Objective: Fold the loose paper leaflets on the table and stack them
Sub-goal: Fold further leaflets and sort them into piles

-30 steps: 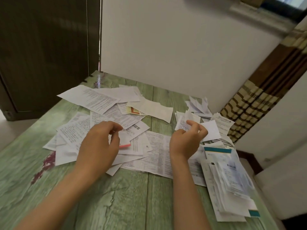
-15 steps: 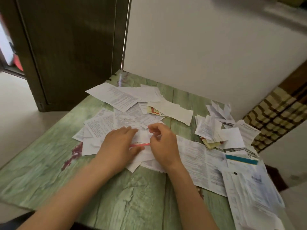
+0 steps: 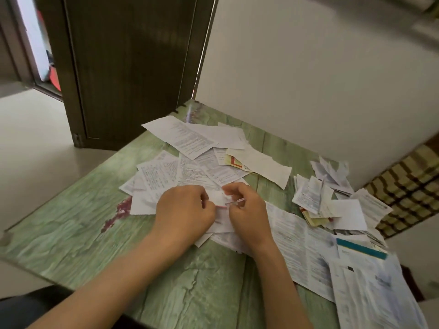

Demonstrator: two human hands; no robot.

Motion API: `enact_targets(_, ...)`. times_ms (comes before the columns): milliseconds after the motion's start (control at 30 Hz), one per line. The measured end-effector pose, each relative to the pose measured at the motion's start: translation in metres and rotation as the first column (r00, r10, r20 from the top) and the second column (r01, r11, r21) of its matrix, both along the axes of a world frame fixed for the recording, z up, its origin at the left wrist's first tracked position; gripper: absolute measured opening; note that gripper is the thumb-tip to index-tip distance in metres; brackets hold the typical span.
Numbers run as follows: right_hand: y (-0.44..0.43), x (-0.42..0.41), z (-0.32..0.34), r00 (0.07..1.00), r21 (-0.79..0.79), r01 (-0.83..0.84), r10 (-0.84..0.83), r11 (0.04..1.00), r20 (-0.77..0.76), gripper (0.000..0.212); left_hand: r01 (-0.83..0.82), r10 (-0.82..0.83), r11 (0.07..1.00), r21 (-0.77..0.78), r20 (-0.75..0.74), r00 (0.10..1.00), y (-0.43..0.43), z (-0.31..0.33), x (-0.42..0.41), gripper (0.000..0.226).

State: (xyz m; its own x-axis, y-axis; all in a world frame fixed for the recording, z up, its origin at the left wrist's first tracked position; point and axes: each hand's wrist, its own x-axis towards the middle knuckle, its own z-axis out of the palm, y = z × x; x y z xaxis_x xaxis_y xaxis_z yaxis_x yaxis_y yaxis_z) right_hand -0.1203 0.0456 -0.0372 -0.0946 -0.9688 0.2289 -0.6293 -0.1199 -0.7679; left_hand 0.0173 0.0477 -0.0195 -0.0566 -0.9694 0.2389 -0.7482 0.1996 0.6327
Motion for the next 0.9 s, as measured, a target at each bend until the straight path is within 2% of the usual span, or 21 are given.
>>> enact_targets(133, 0.000, 0.003, 0.002, 0.999, 0.022, -0.042, 0.042, 0.999, 0.002, 0.036, -0.003, 0.003, 1.000, 0.002, 0.036, 0.999, -0.001, -0.006, 0.003, 0.028)
enact_targets(233, 0.001, 0.003, 0.001, 0.998, 0.052, -0.055, 0.056, 0.997, -0.016, 0.041, 0.075, -0.077, 0.997, 0.015, 0.143, 0.987, -0.004, -0.010, 0.006, 0.037)
enact_targets(333, 0.001, 0.001, 0.001, 0.999, 0.077, -0.040, 0.039, 0.996, 0.015, 0.042, 0.119, -0.126, 0.992, 0.049, 0.187, 0.974, -0.007, -0.011, 0.009, 0.044)
enact_targets(467, 0.001, 0.001, 0.003, 0.999, 0.082, -0.036, 0.034, 0.996, 0.023, 0.039, 0.185, -0.186, 0.982, 0.031, 0.279, 0.942, -0.012, -0.010, 0.014, 0.045)
enact_targets(600, 0.002, 0.001, 0.003, 0.999, 0.094, -0.039, 0.037, 0.995, 0.026, 0.039, 0.205, -0.200, 0.979, -0.015, 0.161, 0.967, -0.012, -0.009, 0.019, 0.033)
enact_targets(734, 0.002, 0.002, 0.004, 0.999, 0.066, -0.037, 0.035, 0.997, 0.030, 0.020, 0.222, -0.164, 0.953, -0.204, 0.266, 0.950, -0.013, -0.011, 0.017, 0.034)
enact_targets(800, 0.003, 0.003, 0.006, 0.996, 0.059, -0.069, 0.066, 0.996, 0.062, 0.013, 0.275, -0.202, 0.910, -0.311, 0.245, 0.948, -0.012, -0.011, 0.016, 0.038)
enact_targets(900, 0.007, 0.003, 0.012, 0.974, 0.095, -0.145, 0.125, 0.985, 0.188, 0.013, 0.273, -0.231, 0.837, -0.474, 0.145, 0.962, -0.009, -0.012, 0.016, 0.030)
